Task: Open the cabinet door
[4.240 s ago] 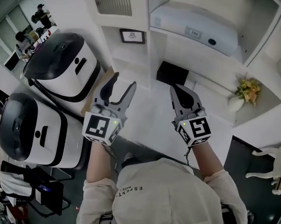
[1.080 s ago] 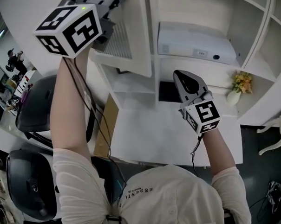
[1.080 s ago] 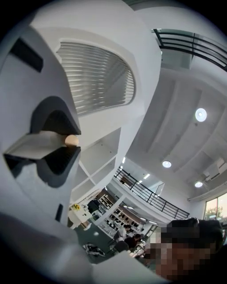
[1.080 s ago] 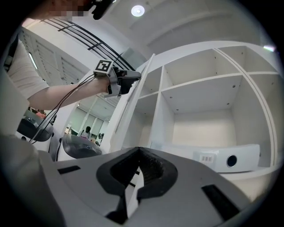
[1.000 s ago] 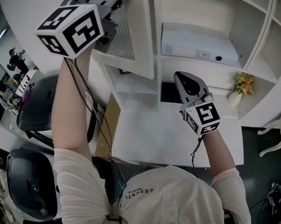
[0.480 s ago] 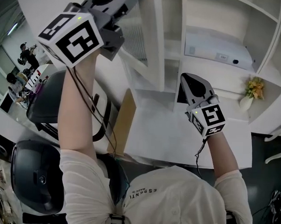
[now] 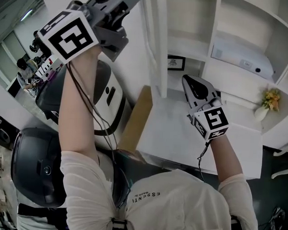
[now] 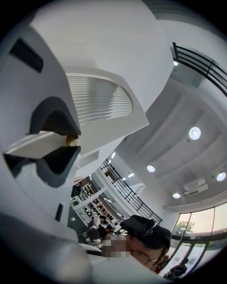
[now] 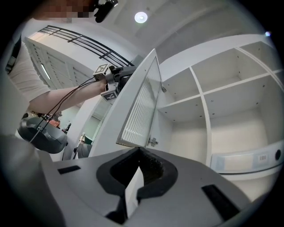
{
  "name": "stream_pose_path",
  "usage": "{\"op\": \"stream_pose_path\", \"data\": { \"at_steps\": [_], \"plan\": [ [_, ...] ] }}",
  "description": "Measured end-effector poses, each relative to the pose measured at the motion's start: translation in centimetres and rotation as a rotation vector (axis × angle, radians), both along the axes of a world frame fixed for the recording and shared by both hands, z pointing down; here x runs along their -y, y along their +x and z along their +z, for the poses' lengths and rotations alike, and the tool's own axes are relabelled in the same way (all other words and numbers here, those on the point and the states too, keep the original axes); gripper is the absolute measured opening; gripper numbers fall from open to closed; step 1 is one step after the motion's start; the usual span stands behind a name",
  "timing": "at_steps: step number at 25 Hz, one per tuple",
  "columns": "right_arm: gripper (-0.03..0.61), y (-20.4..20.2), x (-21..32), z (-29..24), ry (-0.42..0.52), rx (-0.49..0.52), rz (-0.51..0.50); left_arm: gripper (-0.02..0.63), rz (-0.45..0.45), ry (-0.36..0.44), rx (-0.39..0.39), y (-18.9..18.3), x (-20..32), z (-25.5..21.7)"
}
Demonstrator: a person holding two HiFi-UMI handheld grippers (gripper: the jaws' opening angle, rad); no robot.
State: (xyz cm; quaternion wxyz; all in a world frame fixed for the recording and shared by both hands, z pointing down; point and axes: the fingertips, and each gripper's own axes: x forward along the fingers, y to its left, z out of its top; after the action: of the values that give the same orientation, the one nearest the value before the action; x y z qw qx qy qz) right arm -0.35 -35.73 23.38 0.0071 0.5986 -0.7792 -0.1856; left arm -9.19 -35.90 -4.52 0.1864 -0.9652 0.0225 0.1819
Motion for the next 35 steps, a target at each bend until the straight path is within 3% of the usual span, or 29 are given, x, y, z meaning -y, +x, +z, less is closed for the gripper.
{"op": "stream_pose_path", "data": {
  "at_steps": [7,17,25,31,35],
  "plan": [
    [0.014,-3.6,1.9,0.8,-0.020,0.010,-0.053,0.081,0.097,-0.062,0.032,-4.0,1.4,0.1],
    [0.014,-7.0,3.3,0.7,-0.017,-0.006,-0.093,0.091,0.055,-0.097,-0.029,-11.4,4.8,-0.1],
    [0.014,-7.6,4.3,1.2,-0.022,-0.008,-0.132,0.086,0.008,-0.111,-0.068,-13.2,7.3,0.1],
    [0.014,-7.6,3.7,1.9,-0.038,0.008,-0.136,0.088,-0.192,-0.052,-0.143,-14.5,6.1,0.6],
    [0.014,-7.1,3.0,2.9,-0.057,0.027,-0.142,0.089,-0.296,-0.009,-0.129,-14.7,3.5,3.0]
  ]
}}
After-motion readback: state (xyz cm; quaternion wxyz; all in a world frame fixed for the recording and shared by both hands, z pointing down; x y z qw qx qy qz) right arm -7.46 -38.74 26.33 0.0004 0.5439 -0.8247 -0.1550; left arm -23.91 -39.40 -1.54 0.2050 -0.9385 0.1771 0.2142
